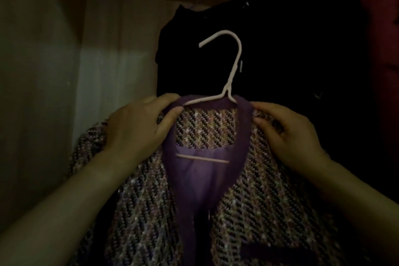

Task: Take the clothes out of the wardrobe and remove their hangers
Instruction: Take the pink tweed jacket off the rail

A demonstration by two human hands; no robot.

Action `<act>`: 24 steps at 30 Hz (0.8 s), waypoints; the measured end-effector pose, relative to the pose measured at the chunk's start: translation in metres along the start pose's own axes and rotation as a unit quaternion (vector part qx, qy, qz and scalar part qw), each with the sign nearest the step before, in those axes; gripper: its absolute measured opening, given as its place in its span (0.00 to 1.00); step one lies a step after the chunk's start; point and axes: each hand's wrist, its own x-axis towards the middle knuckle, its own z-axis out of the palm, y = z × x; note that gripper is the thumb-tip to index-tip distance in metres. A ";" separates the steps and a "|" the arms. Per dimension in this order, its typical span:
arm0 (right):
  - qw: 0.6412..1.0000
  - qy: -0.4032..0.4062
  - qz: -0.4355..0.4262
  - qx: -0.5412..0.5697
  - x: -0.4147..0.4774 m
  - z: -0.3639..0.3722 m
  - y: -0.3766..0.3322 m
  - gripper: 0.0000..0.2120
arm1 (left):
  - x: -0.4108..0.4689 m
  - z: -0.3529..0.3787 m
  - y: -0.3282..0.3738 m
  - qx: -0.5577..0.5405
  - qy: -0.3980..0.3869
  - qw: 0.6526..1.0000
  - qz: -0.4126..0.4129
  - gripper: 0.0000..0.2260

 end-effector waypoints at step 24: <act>0.969 0.064 0.192 -0.140 -0.141 -0.273 -0.173 0.11 | -0.117 -0.119 0.208 -0.295 0.075 0.952 0.035 0.15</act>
